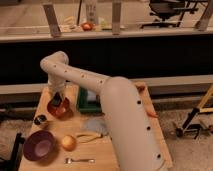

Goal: Place eraser in red bowl

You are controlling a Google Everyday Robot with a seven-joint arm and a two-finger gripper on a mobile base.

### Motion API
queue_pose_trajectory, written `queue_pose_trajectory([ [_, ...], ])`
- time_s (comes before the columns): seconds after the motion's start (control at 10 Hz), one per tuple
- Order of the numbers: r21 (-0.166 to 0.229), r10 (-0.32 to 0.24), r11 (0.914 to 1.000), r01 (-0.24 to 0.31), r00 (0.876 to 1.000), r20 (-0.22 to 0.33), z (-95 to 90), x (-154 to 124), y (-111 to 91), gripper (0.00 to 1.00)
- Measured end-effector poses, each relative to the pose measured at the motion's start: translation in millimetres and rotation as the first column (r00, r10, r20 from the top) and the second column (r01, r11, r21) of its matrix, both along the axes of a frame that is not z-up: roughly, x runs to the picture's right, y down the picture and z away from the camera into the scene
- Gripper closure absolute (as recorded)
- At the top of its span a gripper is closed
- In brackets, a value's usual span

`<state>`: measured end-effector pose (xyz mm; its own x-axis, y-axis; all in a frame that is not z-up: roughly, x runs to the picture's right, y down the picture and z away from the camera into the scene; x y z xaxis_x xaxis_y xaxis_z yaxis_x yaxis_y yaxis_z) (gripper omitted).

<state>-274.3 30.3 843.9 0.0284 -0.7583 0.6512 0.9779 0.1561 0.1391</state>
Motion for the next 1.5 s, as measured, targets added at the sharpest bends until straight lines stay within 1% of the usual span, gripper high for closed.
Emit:
queue_pose_trajectory([
  [0.7,-0.008,0.010,0.9999,-0.010,1.000,0.000,1.4,2.3,0.1,0.20],
  [1.5,-0.014,0.007,0.9999,-0.007,1.000,0.004,1.4,6.3,-0.6,0.20],
])
